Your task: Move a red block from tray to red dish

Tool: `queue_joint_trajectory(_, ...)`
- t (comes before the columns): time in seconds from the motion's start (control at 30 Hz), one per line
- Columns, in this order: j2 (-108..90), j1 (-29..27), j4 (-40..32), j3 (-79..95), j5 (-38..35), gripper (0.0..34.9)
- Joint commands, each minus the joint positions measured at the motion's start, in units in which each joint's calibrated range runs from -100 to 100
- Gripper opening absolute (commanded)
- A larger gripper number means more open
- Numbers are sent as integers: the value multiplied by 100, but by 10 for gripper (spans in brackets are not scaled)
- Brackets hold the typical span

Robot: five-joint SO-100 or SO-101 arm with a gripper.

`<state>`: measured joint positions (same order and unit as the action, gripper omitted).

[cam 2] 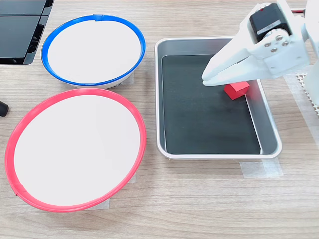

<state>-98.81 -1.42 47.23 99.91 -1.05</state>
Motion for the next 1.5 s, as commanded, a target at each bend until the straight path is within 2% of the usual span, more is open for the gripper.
queue_joint_trajectory(0.0, -26, -23, 11, 9, 20, 3)
queue_joint_trajectory(1.03, -26, -23, 11, 9, 20, 3)
queue_joint_trajectory(1.27, -17, 598, 36, 9, -386, 4)
queue_joint_trajectory(1.3, -17, 692, 69, 9, -459, 18)
queue_joint_trajectory(1.4, 26, 607, 77, 9, -415, 4)
queue_joint_trajectory(1.47, 282, 664, 391, -264, -503, 2)
